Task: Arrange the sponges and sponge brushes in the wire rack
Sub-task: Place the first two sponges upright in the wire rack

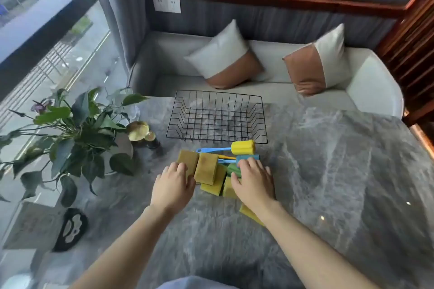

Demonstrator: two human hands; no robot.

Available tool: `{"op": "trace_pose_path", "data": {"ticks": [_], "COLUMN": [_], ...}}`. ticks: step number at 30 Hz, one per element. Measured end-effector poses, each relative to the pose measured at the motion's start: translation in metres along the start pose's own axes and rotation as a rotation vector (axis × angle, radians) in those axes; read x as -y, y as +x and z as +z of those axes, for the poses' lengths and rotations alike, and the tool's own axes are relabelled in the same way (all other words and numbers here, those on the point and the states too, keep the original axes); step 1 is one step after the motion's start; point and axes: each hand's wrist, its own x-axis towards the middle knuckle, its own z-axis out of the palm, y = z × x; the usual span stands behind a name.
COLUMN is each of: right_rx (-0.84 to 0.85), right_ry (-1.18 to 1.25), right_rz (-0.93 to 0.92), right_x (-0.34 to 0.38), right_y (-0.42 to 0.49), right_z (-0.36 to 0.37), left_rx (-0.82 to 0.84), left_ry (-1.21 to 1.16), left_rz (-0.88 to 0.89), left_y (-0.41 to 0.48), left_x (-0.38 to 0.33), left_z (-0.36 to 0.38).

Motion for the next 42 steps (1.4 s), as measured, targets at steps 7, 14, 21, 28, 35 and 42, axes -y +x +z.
{"op": "trace_pose_path", "data": {"ticks": [7, 14, 21, 28, 35, 42], "right_rx": [0.081, 0.188, 0.313, 0.315, 0.28, 0.177], "right_ry": [0.057, 0.15, 0.115, 0.283, 0.464, 0.762], "right_rz": [-0.013, 0.093, 0.277, 0.345, 0.362, 0.364], "right_x": [0.021, 0.048, 0.069, 0.074, 0.063, 0.034], "right_y": [0.021, 0.058, 0.069, 0.055, 0.051, 0.053], "right_z": [0.024, 0.044, 0.073, 0.089, 0.088, 0.072], "left_rx": [0.061, 0.117, 0.191, 0.171, 0.16, 0.036], "left_ry": [-0.063, -0.134, -0.228, -0.386, -0.63, -0.657], "left_rz": [-0.084, -0.124, -0.09, -0.105, -0.292, -0.345], "left_y": [0.023, 0.063, 0.073, 0.068, 0.063, 0.055], "left_x": [0.025, 0.048, 0.06, 0.068, 0.058, 0.044], "left_z": [0.014, 0.026, 0.049, 0.056, 0.057, 0.041]}}
